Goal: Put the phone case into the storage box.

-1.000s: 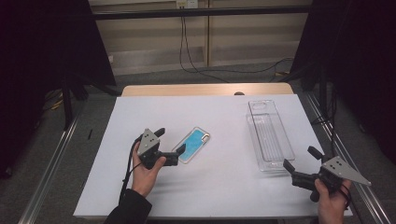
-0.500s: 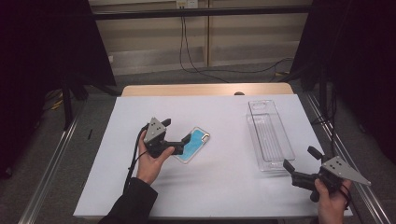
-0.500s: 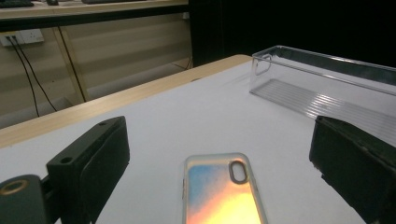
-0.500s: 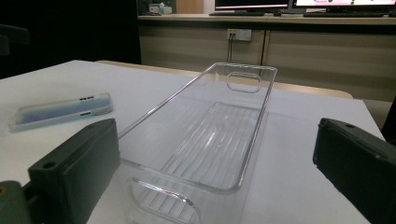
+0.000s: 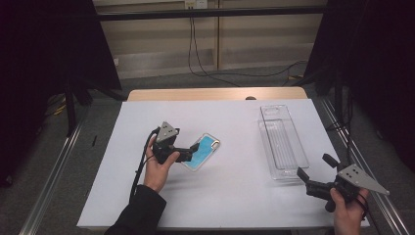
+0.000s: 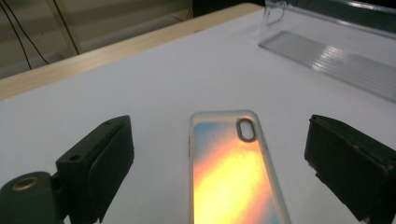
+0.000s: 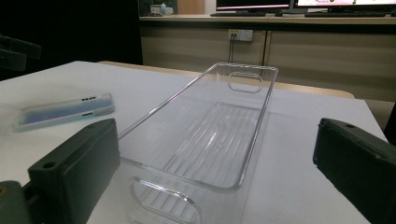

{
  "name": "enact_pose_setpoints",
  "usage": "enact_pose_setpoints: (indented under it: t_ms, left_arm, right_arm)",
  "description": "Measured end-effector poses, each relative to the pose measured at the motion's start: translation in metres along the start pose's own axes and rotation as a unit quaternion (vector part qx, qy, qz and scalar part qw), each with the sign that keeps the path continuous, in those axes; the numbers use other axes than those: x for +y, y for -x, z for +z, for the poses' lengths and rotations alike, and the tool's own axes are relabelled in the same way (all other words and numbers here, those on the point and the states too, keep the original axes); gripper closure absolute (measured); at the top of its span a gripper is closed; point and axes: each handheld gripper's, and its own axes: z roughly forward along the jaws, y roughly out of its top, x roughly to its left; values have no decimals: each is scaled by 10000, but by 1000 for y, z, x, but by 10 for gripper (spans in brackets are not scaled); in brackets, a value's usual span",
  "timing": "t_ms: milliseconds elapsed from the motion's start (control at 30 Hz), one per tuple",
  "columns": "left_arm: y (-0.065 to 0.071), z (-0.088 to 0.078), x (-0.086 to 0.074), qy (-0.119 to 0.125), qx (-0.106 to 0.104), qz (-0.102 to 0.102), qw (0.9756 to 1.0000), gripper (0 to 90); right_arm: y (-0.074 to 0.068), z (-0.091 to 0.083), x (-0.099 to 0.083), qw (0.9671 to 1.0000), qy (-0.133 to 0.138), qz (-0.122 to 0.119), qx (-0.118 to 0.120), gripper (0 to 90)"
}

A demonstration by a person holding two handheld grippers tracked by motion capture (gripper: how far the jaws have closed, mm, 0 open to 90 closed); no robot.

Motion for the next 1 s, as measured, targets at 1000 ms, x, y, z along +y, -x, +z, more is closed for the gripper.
enact_pose_setpoints:
  t_ms: [1000]
  left_arm:
    - [-3, 26, 17, -2081, -355, 89, 9774, 48]
  right_arm:
    - [0, 0, 0, 10000, -14, 5, 14, 2]
